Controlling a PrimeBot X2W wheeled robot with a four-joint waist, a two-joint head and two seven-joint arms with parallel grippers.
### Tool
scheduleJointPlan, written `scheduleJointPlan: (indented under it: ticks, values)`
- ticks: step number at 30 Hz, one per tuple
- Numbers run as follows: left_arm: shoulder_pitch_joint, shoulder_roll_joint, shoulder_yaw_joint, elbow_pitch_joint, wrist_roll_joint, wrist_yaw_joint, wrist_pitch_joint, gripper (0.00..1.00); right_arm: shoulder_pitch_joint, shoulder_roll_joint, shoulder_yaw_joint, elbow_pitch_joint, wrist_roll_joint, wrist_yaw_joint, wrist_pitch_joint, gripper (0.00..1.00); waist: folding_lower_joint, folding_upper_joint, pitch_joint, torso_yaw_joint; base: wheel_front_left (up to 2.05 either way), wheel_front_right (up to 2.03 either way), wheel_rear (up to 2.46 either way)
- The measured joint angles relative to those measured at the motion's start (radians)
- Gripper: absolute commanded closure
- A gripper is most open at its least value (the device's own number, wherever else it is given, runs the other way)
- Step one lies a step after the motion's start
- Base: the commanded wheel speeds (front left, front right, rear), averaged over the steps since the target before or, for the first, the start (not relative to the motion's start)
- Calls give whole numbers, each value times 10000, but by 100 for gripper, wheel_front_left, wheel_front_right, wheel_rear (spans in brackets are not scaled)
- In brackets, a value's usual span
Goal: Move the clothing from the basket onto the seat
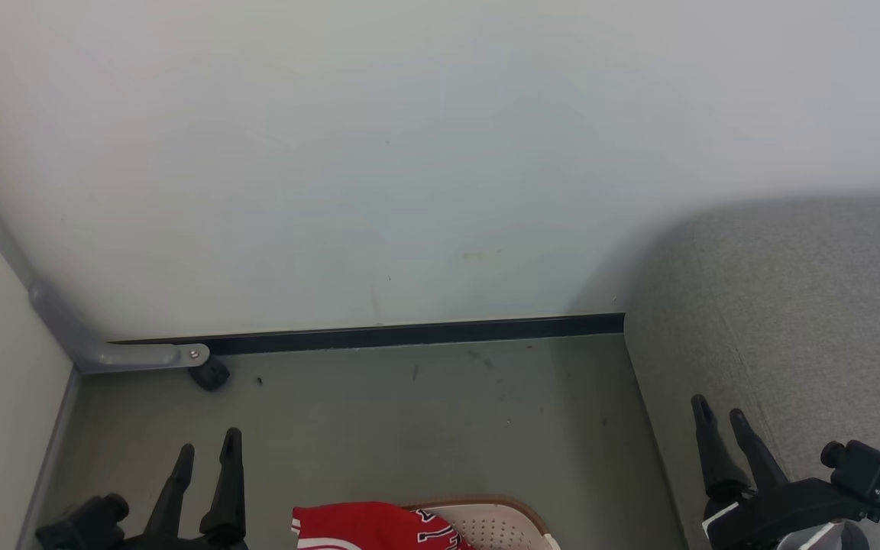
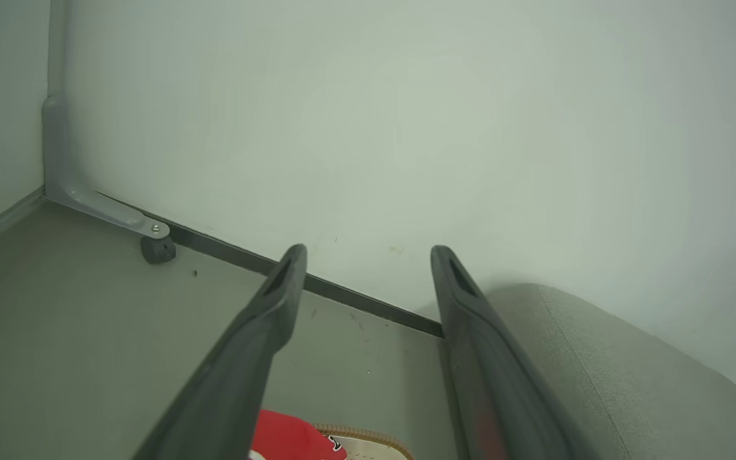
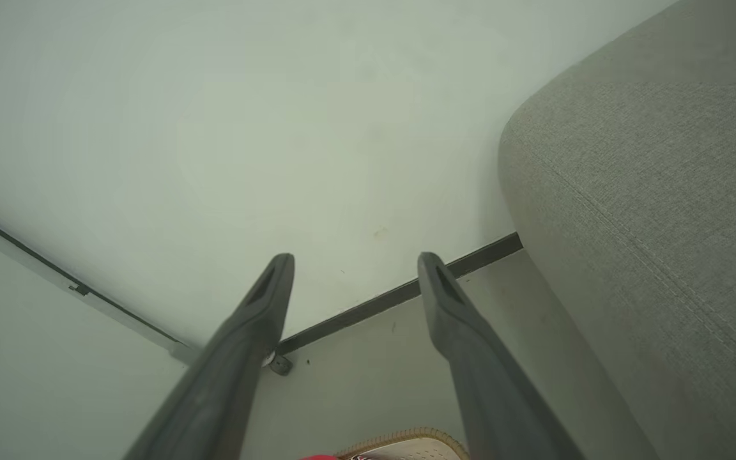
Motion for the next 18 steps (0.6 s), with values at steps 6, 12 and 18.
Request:
scheduleJointPlan:
  ticks: [6, 12, 18]
  values:
    - [-7, 4, -157, -13, 815, 94, -221, 0, -203, -109, 357, 36, -803, -174, -219, 0, 0, 0, 19, 21, 0, 0, 0]
    - [-21, 44, -305, -73, 1595, 176, -443, 0, -360, -215, 662, 52, -1503, -293, -441, 0, 1, 0, 40, 32, 0, 0, 0]
    - [-35, 59, -420, -176, 2564, 217, -696, 0, -442, -305, 968, 69, -2345, -449, -706, 0, 0, 0, 62, 46, 0, 0, 0]
